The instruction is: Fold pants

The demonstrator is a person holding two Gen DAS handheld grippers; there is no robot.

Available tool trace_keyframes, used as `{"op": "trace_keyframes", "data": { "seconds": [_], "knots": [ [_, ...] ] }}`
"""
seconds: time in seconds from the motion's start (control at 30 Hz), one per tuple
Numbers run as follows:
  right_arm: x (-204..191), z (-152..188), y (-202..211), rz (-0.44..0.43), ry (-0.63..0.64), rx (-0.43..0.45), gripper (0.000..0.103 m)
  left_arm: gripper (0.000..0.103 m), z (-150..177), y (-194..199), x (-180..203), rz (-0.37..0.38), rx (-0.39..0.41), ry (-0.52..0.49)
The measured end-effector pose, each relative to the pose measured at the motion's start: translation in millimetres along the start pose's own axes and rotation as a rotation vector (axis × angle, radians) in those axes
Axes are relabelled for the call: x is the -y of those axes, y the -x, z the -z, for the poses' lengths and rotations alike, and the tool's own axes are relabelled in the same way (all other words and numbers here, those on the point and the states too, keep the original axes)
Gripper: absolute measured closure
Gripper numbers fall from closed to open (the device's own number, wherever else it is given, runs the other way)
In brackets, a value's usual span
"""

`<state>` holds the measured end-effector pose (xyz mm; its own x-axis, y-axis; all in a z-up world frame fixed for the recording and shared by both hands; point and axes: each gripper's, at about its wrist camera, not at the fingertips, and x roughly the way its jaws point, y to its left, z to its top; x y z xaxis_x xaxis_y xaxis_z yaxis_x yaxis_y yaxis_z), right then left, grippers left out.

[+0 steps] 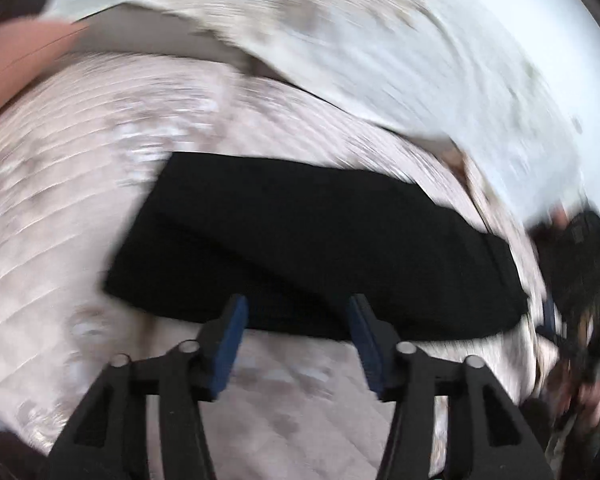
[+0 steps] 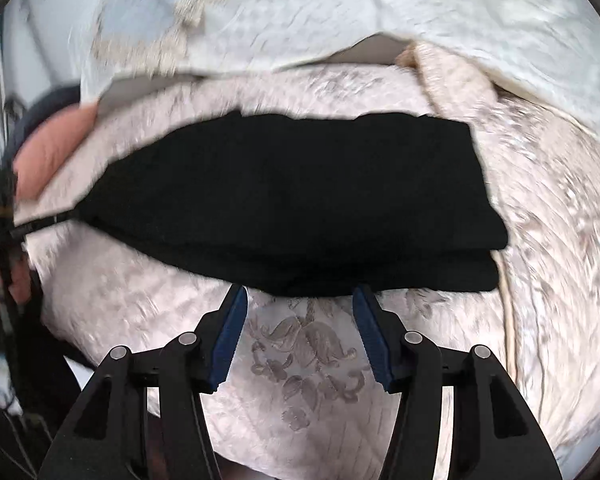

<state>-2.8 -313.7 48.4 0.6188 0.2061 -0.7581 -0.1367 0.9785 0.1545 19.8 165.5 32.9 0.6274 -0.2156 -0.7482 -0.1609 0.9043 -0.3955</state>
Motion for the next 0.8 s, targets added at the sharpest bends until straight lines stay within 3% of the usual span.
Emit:
{"op": "trace_keyframes", "data": {
  "seconds": [0.17,0.33,0.43,0.57,0.6,0.67,0.77,0.8],
  "knots": [
    [9.1,0.8,2.5,0.019,-0.105,0.054,0.047,0.040,-4.0,-12.6,-32.1,0.009,-0.028,0.214],
    [8.7,-0.3,-6.1,0.006,-0.142,0.054,0.047,0.040,-12.0,-33.7,-24.9,0.055,-0.026,0.272],
    [10.2,-2.6,-11.5,0.012,-0.171,0.056,0.047,0.040,-33.0,-42.6,-2.9,0.154,-0.033,0.238],
    [9.2,-5.8,-10.7,0.012,-0.175,0.071,0.047,0.040,-56.9,-24.8,44.3,0.357,0.058,0.039],
    [8.8,-6.4,-10.9,0.012,-0.174,0.074,0.047,0.040,-61.5,-23.2,50.7,0.339,0.071,0.009],
    [7.6,-7.9,-11.7,0.013,-0.173,0.070,0.047,0.040,-65.9,-17.7,48.2,0.201,0.088,-0.006],
    [3.9,-8.9,-9.5,0.017,-0.149,0.082,0.047,0.040,-52.9,-13.5,20.6,0.017,0.072,0.035],
    [3.0,-9.0,-9.0,0.016,-0.143,0.086,0.047,0.040,-44.7,-16.5,9.2,-0.040,0.035,0.060]
  ]
}}
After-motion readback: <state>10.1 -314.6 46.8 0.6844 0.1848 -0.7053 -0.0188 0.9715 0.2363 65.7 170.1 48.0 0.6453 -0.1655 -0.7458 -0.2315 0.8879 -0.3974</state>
